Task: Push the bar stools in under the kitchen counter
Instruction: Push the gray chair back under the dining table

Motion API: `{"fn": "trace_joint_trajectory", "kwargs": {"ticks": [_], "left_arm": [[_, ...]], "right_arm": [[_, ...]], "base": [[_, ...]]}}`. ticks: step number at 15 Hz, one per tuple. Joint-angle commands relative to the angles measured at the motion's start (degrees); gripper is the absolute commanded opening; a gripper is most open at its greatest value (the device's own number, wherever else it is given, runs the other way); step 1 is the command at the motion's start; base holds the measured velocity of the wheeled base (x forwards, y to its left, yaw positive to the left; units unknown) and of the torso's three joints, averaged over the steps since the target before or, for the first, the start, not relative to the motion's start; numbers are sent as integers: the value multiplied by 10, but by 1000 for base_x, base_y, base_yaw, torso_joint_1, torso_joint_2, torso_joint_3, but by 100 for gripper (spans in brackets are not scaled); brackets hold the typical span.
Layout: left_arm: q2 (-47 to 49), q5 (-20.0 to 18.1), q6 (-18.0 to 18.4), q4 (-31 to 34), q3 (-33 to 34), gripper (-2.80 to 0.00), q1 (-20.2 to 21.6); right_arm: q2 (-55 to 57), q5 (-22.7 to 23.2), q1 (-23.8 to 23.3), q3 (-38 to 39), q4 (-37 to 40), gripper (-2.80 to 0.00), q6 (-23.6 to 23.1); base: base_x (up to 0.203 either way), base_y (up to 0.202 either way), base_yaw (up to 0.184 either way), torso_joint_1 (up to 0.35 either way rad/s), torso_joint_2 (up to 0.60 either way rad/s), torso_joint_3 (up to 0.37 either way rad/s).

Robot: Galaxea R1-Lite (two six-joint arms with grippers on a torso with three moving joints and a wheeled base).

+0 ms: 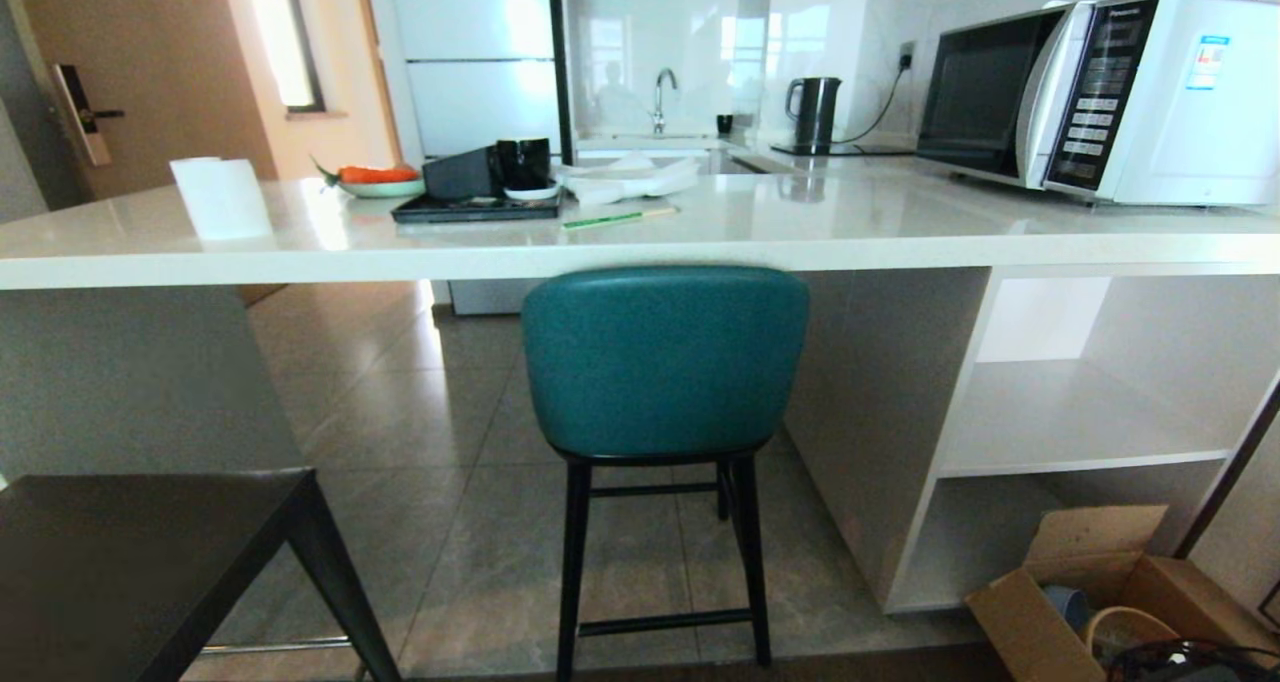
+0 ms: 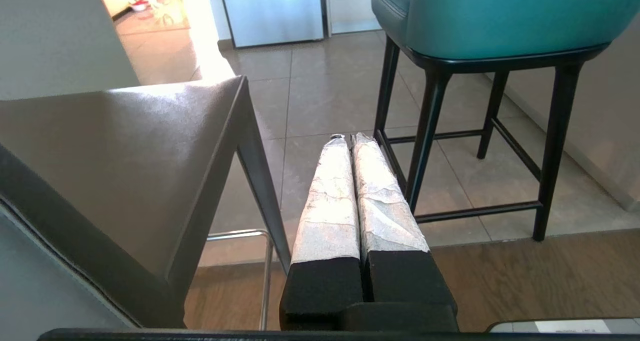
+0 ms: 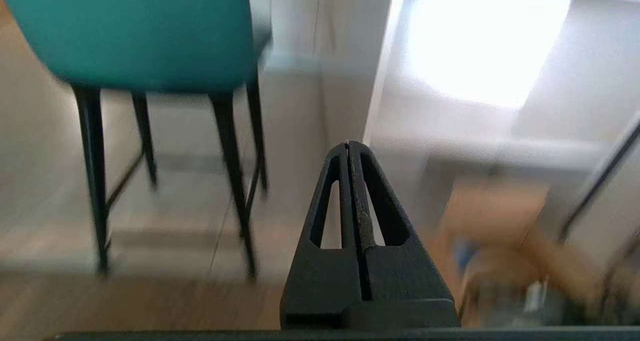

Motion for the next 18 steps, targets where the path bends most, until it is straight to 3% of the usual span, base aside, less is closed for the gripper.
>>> {"fn": "trace_joint_trajectory", "kwargs": {"ticks": [1, 18], "left_arm": [[1, -1, 0, 2, 0, -280, 0], [0, 0, -2, -2, 1, -280, -1]], "right_arm": [[1, 3, 0, 5, 9, -280, 1], [1, -3, 0, 5, 7, -280, -1]], "base": [[0, 0, 0, 0, 0, 0], [0, 0, 0, 0, 0, 0]]}}
